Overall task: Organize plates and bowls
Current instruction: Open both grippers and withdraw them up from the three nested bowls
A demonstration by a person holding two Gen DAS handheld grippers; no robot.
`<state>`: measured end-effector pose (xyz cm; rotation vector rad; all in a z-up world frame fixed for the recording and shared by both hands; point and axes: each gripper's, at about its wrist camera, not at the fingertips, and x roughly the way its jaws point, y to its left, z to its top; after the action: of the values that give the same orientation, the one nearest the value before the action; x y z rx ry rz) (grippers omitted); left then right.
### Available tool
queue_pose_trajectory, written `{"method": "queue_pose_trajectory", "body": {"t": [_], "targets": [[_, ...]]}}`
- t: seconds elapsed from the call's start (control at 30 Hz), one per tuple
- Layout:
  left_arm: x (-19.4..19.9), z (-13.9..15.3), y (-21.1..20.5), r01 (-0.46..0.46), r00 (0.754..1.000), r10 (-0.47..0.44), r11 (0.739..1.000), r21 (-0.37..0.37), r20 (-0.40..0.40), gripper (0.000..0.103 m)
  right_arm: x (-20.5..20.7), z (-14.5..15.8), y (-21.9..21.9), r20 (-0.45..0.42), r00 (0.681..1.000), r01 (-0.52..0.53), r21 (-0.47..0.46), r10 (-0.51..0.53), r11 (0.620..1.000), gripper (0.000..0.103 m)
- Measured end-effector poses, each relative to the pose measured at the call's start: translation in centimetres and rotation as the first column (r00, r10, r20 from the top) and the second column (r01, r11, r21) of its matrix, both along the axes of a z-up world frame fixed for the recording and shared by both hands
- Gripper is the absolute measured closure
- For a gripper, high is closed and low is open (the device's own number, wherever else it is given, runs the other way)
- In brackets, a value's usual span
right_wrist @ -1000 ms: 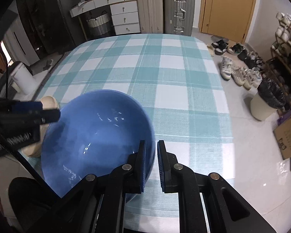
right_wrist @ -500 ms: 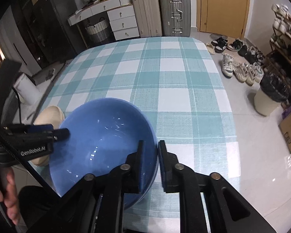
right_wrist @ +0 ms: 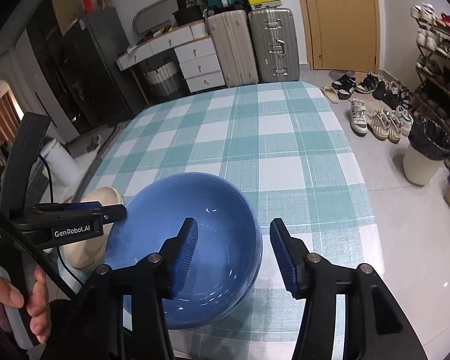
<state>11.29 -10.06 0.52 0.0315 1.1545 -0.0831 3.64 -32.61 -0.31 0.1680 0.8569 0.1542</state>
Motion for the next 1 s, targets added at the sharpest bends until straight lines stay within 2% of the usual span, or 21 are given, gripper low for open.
{"method": "queue_pose_trajectory", "body": {"t": [0.07,0.23,0.37,0.5,0.6,0.63,0.67,0.7,0.93,1.0], "targets": [[-0.1,0.2,0.1,0.002,1.0,-0.002,1.0,-0.015,0.005,0.053,-0.2,-0.3,-0.3,-0.005,1.0,0.015,0.011,-0.015,1.0,0.046],[-0.1,0.2,0.2,0.008,1.0,-0.008,1.0,-0.007,0.009,0.053,-0.2,-1.5,-0.9,-0.051,0.998,0.037,0.014,-0.037,0.999,0.044],[-0.2,0.0,0.9,-0.005,1.0,0.006,0.999,-0.052,0.005,0.053,-0.6,-2.0,-1.5,-0.055,0.997,0.049,0.035,-0.047,0.998,0.043],[-1.1,0.4,1.6,-0.008,0.998,0.015,0.994,-0.107,0.065,0.053,-1.2,-1.6,-1.6,-0.021,0.998,0.054,0.052,-0.053,0.997,0.034],[-1.9,1.0,1.8,0.003,0.992,0.012,0.993,-0.122,0.126,0.047,-2.1,-0.6,-0.7,0.045,0.998,0.033,0.019,-0.034,0.999,0.024],[-2.3,1.3,1.9,0.006,0.988,0.013,0.993,-0.122,0.152,0.038,-2.5,-0.3,-0.3,0.069,0.997,0.023,0.009,-0.024,1.0,0.022],[-2.6,1.6,2.0,0.004,0.984,0.017,0.993,-0.117,0.176,0.026,-2.9,0.0,0.1,0.094,0.996,0.012,0.001,-0.013,1.0,0.019],[-2.9,1.9,2.1,-0.002,0.978,0.026,0.993,-0.114,0.207,0.021,-3.1,0.2,0.5,0.106,0.994,0.003,0.003,-0.004,1.0,0.017],[-5.3,3.8,2.1,0.027,0.936,0.014,0.994,-0.109,0.352,0.02,-4.6,0.2,1.2,0.15,0.987,0.048,0.064,-0.058,0.997,0.017],[-6.0,4.1,2.1,0.036,0.923,0.004,0.995,-0.097,0.386,0.014,-5.0,0.1,1.3,0.172,0.982,0.062,0.065,-0.073,0.996,0.014]]}}
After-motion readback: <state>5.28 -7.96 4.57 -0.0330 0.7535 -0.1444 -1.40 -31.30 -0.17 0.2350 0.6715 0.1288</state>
